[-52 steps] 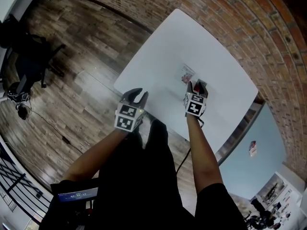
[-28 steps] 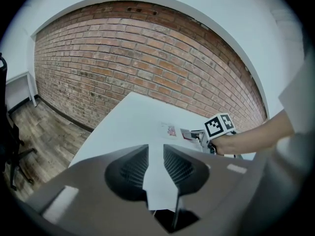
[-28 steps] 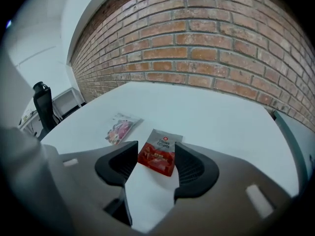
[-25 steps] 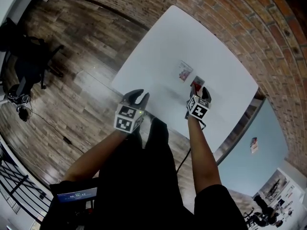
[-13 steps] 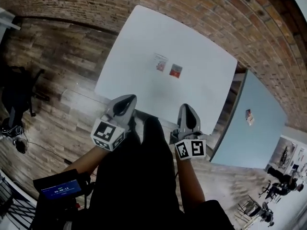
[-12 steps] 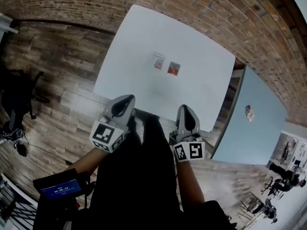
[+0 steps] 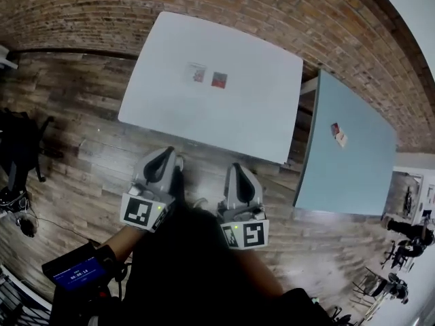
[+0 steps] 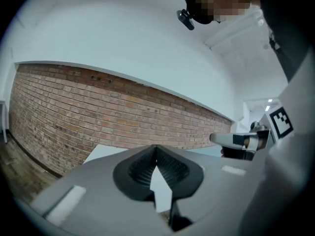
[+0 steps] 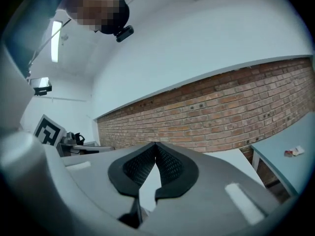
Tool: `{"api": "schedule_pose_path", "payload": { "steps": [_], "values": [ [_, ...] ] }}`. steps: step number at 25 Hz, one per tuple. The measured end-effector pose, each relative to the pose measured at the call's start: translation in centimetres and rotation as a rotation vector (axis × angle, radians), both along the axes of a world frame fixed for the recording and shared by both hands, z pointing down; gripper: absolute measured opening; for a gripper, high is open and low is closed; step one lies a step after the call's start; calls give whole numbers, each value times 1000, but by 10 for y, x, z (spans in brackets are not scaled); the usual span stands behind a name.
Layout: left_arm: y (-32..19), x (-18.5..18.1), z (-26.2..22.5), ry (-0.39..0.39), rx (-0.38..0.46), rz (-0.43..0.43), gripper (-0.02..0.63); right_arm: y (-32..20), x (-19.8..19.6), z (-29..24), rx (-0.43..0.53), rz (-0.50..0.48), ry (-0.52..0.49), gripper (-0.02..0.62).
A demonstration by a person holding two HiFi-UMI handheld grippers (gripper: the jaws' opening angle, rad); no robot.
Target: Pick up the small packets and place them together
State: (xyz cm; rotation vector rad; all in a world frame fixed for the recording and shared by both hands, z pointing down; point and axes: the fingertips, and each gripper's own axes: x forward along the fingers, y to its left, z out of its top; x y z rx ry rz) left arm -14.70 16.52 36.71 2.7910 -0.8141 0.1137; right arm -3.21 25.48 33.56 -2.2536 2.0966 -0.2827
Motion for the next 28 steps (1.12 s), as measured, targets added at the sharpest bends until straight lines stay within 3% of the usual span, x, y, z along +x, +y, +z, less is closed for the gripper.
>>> {"api": "schedule_pose_path", "payload": {
  "steps": [5,8,14,19,28],
  "values": [
    [76,-9,-22,-27,53,-30,0,72,-34,-21,61,-76,66,3],
    [114,-10,-37,-24,66,-34,0,106,-39,-36,85,-94,55,3],
    [157,1,-65,59,87,-10,0,140,-29,-55,133,-55,54,2],
    [166,-2,-72,80,106,-8,0,140,-39,-60,125,-42,87,0],
    [136,-31,-75,82,139,-41,0,116,-52,-73,130,-40,182,0]
  ]
}}
